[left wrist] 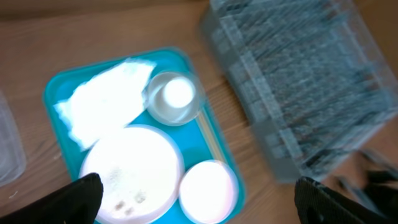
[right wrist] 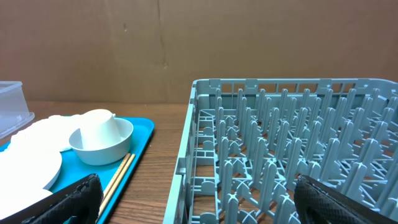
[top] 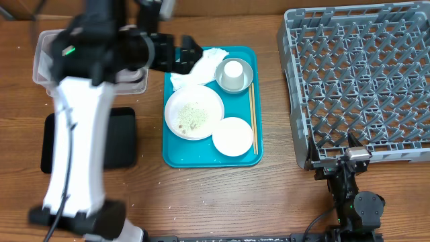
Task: Sort waste into correct bins and load items into the dishwasher
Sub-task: 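Move the left gripper over the teal tray to the white tissue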
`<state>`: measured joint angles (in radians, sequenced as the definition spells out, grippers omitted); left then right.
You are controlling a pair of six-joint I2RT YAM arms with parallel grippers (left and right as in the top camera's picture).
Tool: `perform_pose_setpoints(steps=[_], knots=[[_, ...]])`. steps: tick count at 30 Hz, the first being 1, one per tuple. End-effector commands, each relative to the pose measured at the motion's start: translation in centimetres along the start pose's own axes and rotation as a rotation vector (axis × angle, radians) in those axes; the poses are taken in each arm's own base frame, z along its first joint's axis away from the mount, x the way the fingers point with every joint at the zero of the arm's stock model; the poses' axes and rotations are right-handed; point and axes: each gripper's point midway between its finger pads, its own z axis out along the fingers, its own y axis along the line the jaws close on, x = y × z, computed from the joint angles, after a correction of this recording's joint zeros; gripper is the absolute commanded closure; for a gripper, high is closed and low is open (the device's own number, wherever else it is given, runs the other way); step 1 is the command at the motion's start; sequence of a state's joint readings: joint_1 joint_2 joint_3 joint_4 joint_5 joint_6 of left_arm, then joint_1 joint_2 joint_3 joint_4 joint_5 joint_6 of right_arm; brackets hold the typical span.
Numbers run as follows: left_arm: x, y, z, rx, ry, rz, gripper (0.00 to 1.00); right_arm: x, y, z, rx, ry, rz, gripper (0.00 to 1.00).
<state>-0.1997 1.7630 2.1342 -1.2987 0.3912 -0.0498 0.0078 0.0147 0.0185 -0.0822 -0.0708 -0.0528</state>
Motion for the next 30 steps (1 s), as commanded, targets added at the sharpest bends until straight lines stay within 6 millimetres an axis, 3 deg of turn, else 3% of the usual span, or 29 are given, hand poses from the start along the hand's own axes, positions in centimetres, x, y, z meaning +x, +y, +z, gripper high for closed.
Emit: perform_pose_setpoints(steps=[1, 4, 10, 13, 16, 20, 23, 30], knots=[[0.8, 4.5, 4.5, -0.297, 0.113, 0.049, 0.0, 0.1, -0.2, 0.0, 0.009, -0.006, -0.001, 0.0], [1.4, 6.2, 8.3, -0.394, 0.182, 0.075, 0.0, 0.1, -0.2, 0.0, 0.009, -0.006, -0.001, 0.0], [1.7, 8.5, 15.4, -0.419, 0.223, 0.089, 0.0, 0.1, -0.2, 0.0, 0.009, -0.006, -0.001, 0.0], [2.1, 9.7, 17.8, -0.421, 0.236, 0.079, 0.0, 0.1, -0.2, 0.0, 0.009, -0.006, -0.001, 0.0], [3.0, 10.4, 19.9, -0.416, 0.268, 0.075, 0.0, 0.1, -0.2, 0.0, 0.009, -0.006, -0.001, 0.0], [4.7, 10.6, 22.5, -0.38, 0.323, 0.067, 0.09, 0.1, -0.2, 0.0, 0.009, -0.006, -0.001, 0.0], [5.6, 11.6, 24.2, -0.392, 0.351, 0.074, 0.1, 0.1, -0.2, 0.0, 0.009, -0.006, -0.001, 0.0], [5.4, 13.2, 26.1, -0.412, 0.321, 0.069, 0.11, 0.1, -0.2, 0.0, 0.009, -0.006, -0.001, 0.0]])
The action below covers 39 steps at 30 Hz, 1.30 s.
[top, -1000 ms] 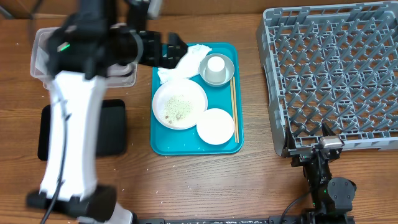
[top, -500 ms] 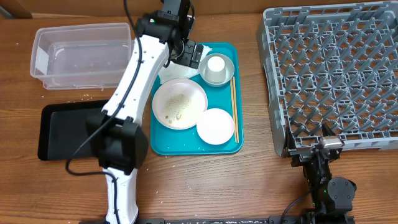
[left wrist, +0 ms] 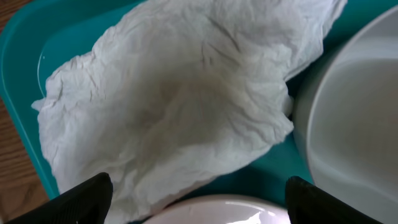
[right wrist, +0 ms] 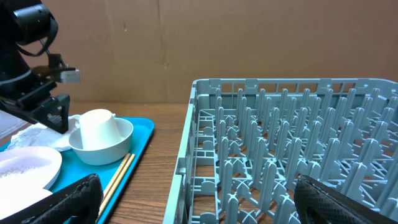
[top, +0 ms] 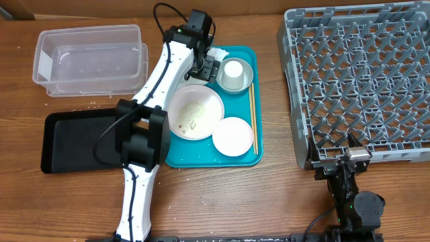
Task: Sort waste into correct bins and load items into the dishwasher
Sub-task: 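Move the left gripper over the teal tray to the white tissue, then close the left gripper on the crumpled white tissue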
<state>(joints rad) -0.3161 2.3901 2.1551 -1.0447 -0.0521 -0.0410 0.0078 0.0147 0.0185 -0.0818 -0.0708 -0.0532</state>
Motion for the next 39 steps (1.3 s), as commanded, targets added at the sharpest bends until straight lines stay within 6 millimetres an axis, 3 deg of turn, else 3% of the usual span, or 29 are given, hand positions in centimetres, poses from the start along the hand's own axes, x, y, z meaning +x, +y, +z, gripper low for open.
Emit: perform_pose_setpoints(steps=[1, 4, 12, 16, 18, 22, 26, 31, 36, 39], knots=[[-1.0, 0.9, 0.3, -0.012, -0.031, 0.006, 0.13, 0.1, -0.2, 0.0, 0.009, -0.006, 0.0, 0.0], [-1.1, 0.9, 0.8, -0.011, -0.034, 0.002, 0.23, 0.1, -0.2, 0.0, 0.009, -0.006, 0.0, 0.0], [0.1, 0.6, 3.5, -0.001, 0.022, -0.011, 0.28, 0.1, -0.2, 0.0, 0.009, -0.006, 0.0, 0.0], [0.2, 0.6, 3.8, -0.001, 0.024, -0.012, 0.32, 0.1, -0.2, 0.0, 0.009, -0.006, 0.0, 0.0], [-0.2, 0.6, 3.6, -0.001, 0.01, -0.011, 0.36, 0.1, -0.2, 0.0, 0.009, -0.006, 0.0, 0.0], [-0.6, 0.6, 2.9, 0.0, -0.004, -0.014, 0.61, 0.1, -0.2, 0.0, 0.009, -0.006, 0.0, 0.0], [-1.2, 0.7, 1.2, 0.001, -0.018, -0.054, 0.68, 0.1, -0.2, 0.0, 0.009, -0.006, 0.0, 0.0], [-1.7, 0.7, -1.0, 0.003, -0.036, -0.07, 0.85, 0.1, -0.2, 0.0, 0.009, -0.006, 0.0, 0.0], [-1.2, 0.5, -1.6, 0.015, -0.017, -0.068, 0.96, 0.1, -0.2, 0.0, 0.009, -0.006, 0.0, 0.0], [-0.9, -0.1, -1.8, 0.049, -0.001, -0.068, 0.96, 0.1, -0.2, 0.0, 0.009, -0.006, 0.0, 0.0]])
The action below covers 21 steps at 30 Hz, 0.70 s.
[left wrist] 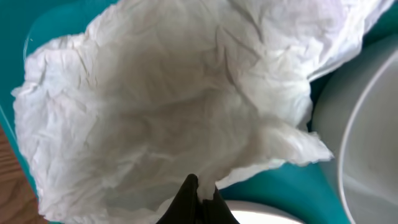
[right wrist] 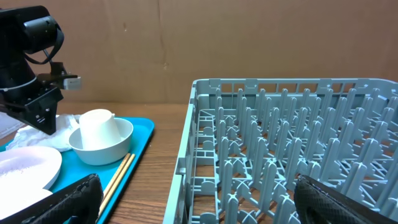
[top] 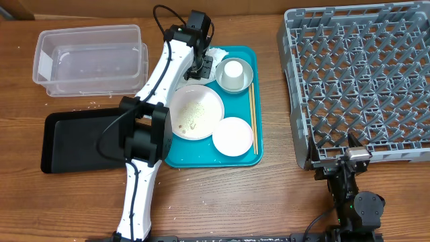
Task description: Sort waste into correct bins and load items into the dishwasher
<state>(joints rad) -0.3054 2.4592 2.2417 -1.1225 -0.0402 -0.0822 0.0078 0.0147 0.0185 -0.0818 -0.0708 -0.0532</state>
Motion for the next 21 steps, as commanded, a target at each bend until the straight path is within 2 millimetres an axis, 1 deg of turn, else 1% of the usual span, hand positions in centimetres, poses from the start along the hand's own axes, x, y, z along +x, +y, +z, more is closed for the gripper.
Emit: perform_pose_setpoints(steps=[1, 5, 10, 16, 21], knots=[[-1.2, -0.7, -3.2, 0.058, -0.058, -0.017, 0.96, 0.1, -0.2, 0.0, 0.009, -0.006, -0.001, 0.0], [-1.0, -1.4, -4.1, 0.102, -0.051, -0.049, 0.96, 0.1, -0.2, 0.0, 0.009, -0.006, 0.0, 0.0], [-0.6, -1.9, -6.9, 0.144, -0.054, -0.113, 0.96, 0.1, -0.2, 0.0, 0.009, -0.006, 0.0, 0.0], [0.3, -1.7, -10.6, 0.149, -0.06, -0.169, 0.96, 0.1, -0.2, 0.0, 0.009, -0.006, -0.001, 0.0], [0.9, -1.7, -13.0, 0.16, -0.068, -0.189, 0.96, 0.1, -0.2, 0.0, 0.009, -0.006, 0.0, 0.0]])
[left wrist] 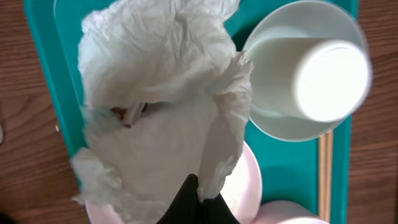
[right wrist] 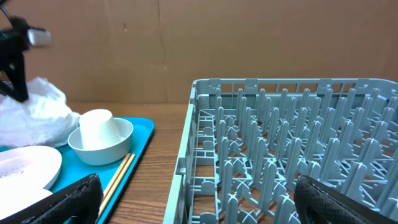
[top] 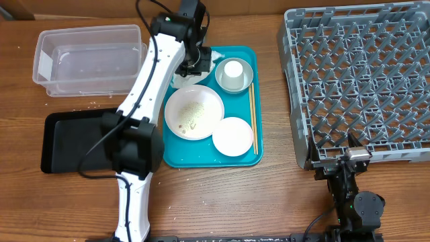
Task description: Sort waste into correct bins and load items into the dishwasher
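Observation:
My left gripper (left wrist: 199, 200) is shut on a crumpled white napkin (left wrist: 163, 99), which hangs lifted over the far left corner of the teal tray (top: 201, 153). In the overhead view the left gripper (top: 194, 59) covers most of the napkin (top: 177, 80). On the tray lie a white plate with crumbs (top: 194, 112), a smaller white dish (top: 232, 136), an upturned cup in a bowl (top: 233, 72) and chopsticks (top: 252, 117). My right gripper (right wrist: 199, 199) stands open at the near edge of the grey dish rack (top: 363, 81), holding nothing.
A clear plastic bin (top: 91, 60) stands at the far left of the table. A black tray (top: 87, 140) lies in front of it. The left arm stretches from the near edge up to the tray's far corner.
The left gripper, still shut on the napkin, is now higher above the tray, and the napkin hangs from it clear of the tray. The right arm has not moved.
The left gripper was open high over the tray. Then it stood open just above the napkin in the tray's far left corner. Then it was shut on the napkin there, and now it holds the napkin lifted. The right gripper stayed open by the rack.

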`<state>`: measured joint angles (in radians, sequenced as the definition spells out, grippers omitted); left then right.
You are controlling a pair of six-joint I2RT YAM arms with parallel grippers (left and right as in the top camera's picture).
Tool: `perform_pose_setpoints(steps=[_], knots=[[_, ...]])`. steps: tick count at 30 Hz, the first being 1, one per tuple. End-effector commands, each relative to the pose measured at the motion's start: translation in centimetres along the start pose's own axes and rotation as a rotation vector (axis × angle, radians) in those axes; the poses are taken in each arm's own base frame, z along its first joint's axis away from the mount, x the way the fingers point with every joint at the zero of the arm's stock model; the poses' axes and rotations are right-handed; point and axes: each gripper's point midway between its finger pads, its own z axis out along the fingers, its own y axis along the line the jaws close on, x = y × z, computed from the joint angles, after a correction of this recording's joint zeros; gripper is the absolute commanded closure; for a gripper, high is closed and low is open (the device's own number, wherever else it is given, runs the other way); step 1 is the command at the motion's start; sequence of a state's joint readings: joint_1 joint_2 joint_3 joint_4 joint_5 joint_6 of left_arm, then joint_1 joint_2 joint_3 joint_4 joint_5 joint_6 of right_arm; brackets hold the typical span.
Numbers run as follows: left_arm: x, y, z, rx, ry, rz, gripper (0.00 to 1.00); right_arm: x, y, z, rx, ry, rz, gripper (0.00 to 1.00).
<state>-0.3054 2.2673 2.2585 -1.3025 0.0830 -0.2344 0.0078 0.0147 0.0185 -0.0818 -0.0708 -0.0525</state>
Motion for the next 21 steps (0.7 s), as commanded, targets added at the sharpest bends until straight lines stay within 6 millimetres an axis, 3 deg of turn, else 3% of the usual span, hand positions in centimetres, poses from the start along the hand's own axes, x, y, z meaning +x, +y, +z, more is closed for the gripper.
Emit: perform_pose_setpoints(steps=[1, 12, 17, 21], knots=[[-0.4, -0.7, -3.6, 0.042, -0.056, -0.034, 0.96, 0.1, -0.2, 0.0, 0.009, -0.006, -0.001, 0.0], [0.4, -3.8, -5.5, 0.232, -0.03, -0.025, 0.96, 0.1, -0.2, 0.0, 0.009, -0.006, -0.001, 0.0], [0.7, -5.4, -8.0, 0.326, -0.05, -0.011, 0.96, 0.1, -0.2, 0.0, 0.009, -0.006, -0.001, 0.0], [0.5, -5.3, -10.6, 0.333, -0.112, -0.007, 0.96, 0.1, -0.2, 0.0, 0.009, -0.006, -0.001, 0.0]])
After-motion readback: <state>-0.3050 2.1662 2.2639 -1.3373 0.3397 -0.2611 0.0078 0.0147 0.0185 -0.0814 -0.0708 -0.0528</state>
